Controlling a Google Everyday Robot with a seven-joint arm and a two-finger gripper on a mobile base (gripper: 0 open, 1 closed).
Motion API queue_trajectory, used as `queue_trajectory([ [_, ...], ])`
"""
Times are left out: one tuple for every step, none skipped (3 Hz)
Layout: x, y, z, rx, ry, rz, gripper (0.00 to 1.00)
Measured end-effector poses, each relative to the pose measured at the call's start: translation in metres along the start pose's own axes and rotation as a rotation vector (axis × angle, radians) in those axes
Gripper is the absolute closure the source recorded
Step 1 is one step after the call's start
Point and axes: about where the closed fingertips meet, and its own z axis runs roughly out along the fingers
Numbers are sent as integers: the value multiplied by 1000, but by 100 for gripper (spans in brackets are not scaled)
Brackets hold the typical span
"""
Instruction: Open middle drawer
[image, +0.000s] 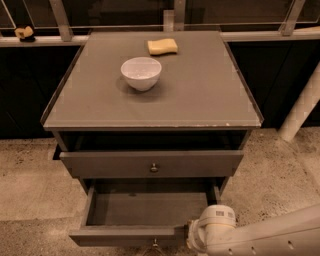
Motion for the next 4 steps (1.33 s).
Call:
queue_trajectory([
  [1,6,-2,0,-4,-1,100],
  [1,6,-2,0,-4,-1,100],
  [1,6,-2,0,-4,-1,81],
  [1,6,-2,0,-4,-1,59],
])
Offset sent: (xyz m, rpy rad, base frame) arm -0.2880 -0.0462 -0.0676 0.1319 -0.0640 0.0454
